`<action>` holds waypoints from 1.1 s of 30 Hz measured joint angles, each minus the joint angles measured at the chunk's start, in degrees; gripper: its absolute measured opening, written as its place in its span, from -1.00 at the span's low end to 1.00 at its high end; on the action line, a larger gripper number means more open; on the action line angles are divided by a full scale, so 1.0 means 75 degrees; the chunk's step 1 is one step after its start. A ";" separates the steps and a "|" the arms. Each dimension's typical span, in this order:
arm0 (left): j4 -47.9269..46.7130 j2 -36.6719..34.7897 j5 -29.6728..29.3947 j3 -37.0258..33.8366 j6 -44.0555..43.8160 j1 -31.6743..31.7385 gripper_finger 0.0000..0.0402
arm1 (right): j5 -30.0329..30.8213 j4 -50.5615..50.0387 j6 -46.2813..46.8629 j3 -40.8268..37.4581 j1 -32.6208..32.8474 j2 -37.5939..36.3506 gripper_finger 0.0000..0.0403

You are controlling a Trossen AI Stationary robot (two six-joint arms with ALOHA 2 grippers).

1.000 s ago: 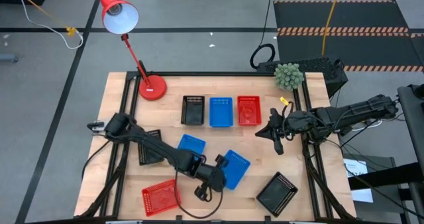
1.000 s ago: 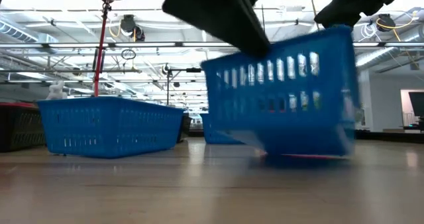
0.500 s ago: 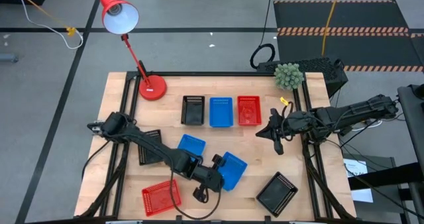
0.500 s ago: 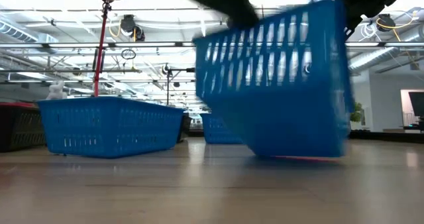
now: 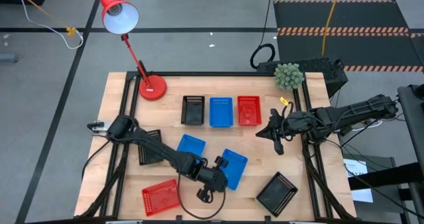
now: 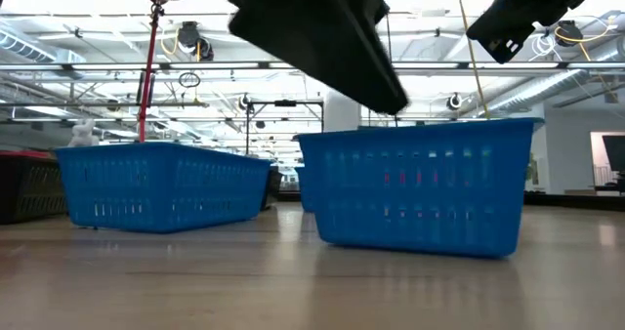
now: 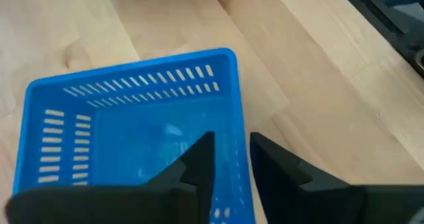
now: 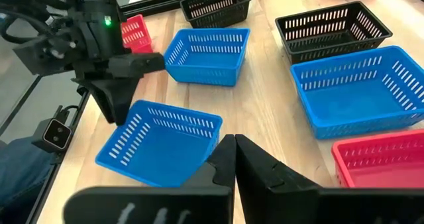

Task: Stack baskets by color
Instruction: Stack the bottom blue bin on the top blue bin

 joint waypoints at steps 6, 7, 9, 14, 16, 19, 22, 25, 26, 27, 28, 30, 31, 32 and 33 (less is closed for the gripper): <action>0.0073 0.0148 0.0261 0.0003 -0.0233 0.0106 -0.33 | 0.0000 -0.0006 0.0000 0.0000 0.0003 0.0003 -1.00; 0.0013 0.0196 0.0296 0.0000 -0.0242 0.0108 -0.33 | 0.0000 -0.0011 0.0000 0.0000 0.0003 0.0001 -1.00; 0.0183 0.0340 0.0283 0.0000 -0.0237 0.0144 -0.33 | 0.0000 -0.0006 0.0000 0.0000 0.0003 0.0000 -1.00; 0.0233 0.0424 0.0244 0.0006 0.0141 0.0217 -0.48 | 0.0000 -0.0009 0.0000 0.0000 0.0003 0.0001 -1.00; 0.0126 0.0415 0.0190 -0.0006 0.0214 0.0215 -0.64 | 0.0000 -0.0009 0.0000 0.0000 0.0003 0.0000 -1.00; 0.0016 0.0267 0.0182 -0.0006 0.0225 0.0205 -0.92 | -0.0003 -0.0009 0.0000 0.0000 0.0003 0.0000 -1.00; -0.0181 -0.0038 0.0071 0.0003 0.0190 0.0207 -0.93 | -0.0001 -0.0009 0.0000 0.0000 0.0003 0.0002 -1.00; -0.0558 -0.0500 -0.0038 -0.0012 0.0270 0.0171 -0.95 | -0.0002 -0.0034 0.0000 0.0000 0.0003 -0.0002 -1.00; -0.0622 -0.0702 -0.0149 -0.0012 0.0351 0.0149 -0.96 | -0.0003 -0.0073 0.0000 0.0000 0.0004 0.0001 -1.00; -0.0813 -0.0954 -0.0373 -0.0012 0.0385 0.0119 -0.96 | -0.0004 -0.0123 0.0000 0.0000 0.0006 0.0003 -1.00; -0.0974 -0.1185 -0.0681 -0.0012 0.0429 0.0087 -0.96 | -0.0005 -0.0143 0.0002 0.0000 0.0006 0.0002 -1.00; -0.1110 -0.1610 -0.1271 0.0003 0.0551 0.0084 -0.95 | -0.0003 -0.0253 0.0029 -0.0001 0.0006 0.0000 -1.00; -0.1300 -0.1811 -0.1513 0.0003 0.0566 0.0092 -0.95 | -0.0003 -0.0277 0.0029 -0.0003 0.0006 0.0000 -1.00; -0.1490 -0.2003 -0.1730 0.0001 0.0575 0.0121 -0.95 | -0.0003 -0.0277 0.0028 -0.0003 0.0006 0.0000 -1.00; -0.1551 -0.2177 -0.1934 0.0000 0.0614 0.0135 -0.96 | -0.0003 -0.0287 0.0029 -0.0003 0.0006 0.0000 -1.00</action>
